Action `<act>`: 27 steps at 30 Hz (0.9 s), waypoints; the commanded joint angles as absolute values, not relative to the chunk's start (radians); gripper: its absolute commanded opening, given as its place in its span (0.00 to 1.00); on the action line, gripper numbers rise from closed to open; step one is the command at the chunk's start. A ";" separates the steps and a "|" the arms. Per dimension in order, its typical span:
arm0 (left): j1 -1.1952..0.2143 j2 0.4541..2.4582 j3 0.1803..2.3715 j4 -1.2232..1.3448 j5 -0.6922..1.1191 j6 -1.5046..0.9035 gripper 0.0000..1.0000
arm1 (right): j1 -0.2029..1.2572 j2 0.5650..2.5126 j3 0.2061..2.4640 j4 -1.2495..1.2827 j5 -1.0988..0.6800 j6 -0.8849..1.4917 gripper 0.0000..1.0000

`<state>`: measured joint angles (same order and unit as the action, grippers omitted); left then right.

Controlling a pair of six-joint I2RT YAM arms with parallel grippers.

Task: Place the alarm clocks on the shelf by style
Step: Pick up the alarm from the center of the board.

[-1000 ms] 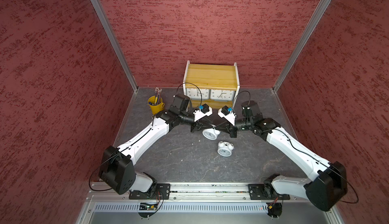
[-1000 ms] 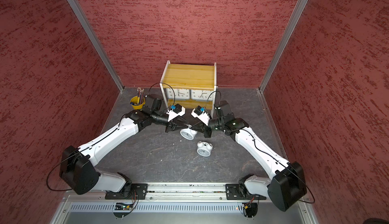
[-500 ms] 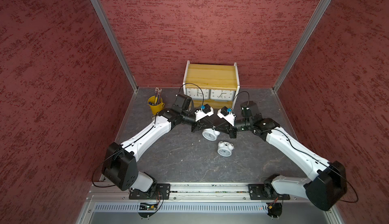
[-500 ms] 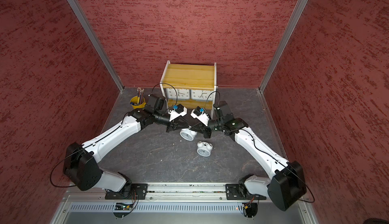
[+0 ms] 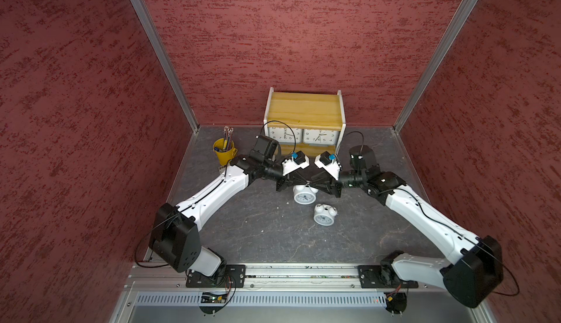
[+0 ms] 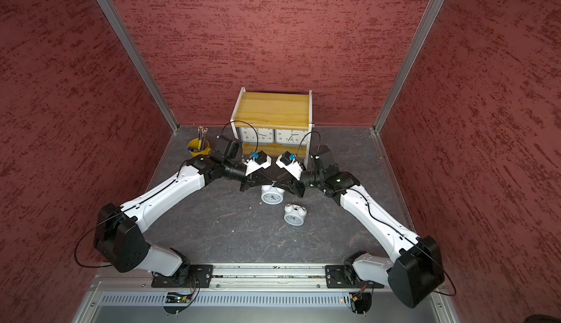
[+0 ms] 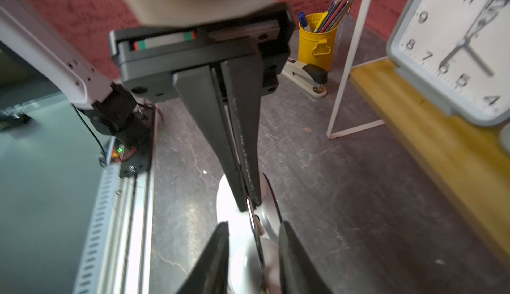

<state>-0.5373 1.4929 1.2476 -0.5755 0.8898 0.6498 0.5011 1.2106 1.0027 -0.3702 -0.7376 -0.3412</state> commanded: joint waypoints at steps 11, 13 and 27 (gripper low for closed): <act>-0.440 1.397 1.316 -0.504 1.041 0.467 0.00 | 0.441 1.122 0.868 -0.142 -0.779 -0.223 0.90; -0.439 1.392 1.319 -0.501 1.058 0.464 0.00 | 0.442 1.132 0.873 -0.147 -0.802 -0.224 0.90; -0.440 1.388 1.325 -0.472 1.087 0.432 0.00 | 0.442 1.199 0.923 -0.197 -0.952 -0.246 0.81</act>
<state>-0.4397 1.4136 1.2869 -0.5152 1.0435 0.4450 0.4458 1.1938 0.8837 -0.1913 -0.8959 -0.2413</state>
